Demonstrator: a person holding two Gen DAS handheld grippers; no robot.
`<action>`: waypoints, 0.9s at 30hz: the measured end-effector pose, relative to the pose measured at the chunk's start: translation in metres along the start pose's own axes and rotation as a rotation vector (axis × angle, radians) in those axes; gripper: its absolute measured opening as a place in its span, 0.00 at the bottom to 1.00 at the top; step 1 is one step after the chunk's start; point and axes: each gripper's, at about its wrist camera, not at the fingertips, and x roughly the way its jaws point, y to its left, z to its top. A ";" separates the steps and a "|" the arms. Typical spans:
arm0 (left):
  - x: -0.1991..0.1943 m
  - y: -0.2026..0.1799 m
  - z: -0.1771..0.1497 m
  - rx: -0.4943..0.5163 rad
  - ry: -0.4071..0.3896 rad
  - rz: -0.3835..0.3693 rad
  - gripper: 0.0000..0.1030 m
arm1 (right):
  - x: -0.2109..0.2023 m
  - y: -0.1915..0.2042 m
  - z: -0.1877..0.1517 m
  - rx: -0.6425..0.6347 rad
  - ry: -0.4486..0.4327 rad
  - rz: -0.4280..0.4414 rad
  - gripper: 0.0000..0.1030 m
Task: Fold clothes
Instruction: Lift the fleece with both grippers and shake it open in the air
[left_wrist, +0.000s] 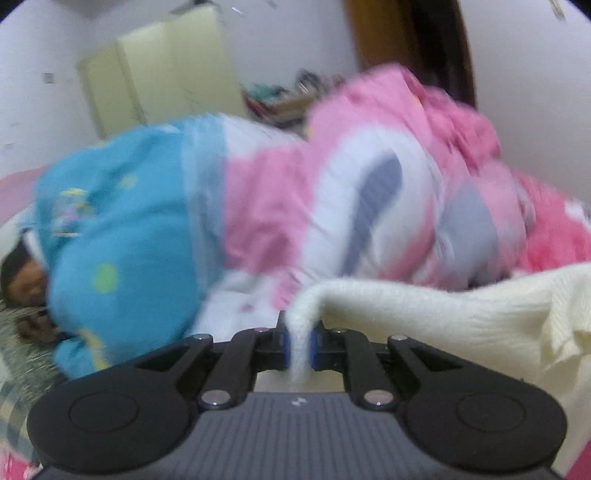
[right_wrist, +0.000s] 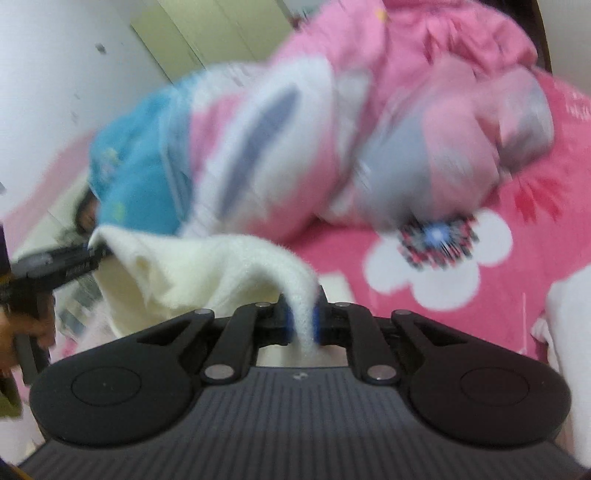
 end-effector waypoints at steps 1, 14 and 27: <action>-0.019 0.006 0.002 -0.014 -0.027 0.017 0.10 | -0.012 0.013 0.005 -0.012 -0.021 0.013 0.08; -0.271 0.089 0.014 -0.212 -0.344 0.075 0.10 | -0.188 0.171 0.048 -0.258 -0.297 0.121 0.08; -0.409 0.087 0.005 -0.248 -0.466 -0.009 0.10 | -0.338 0.229 0.034 -0.370 -0.433 0.079 0.08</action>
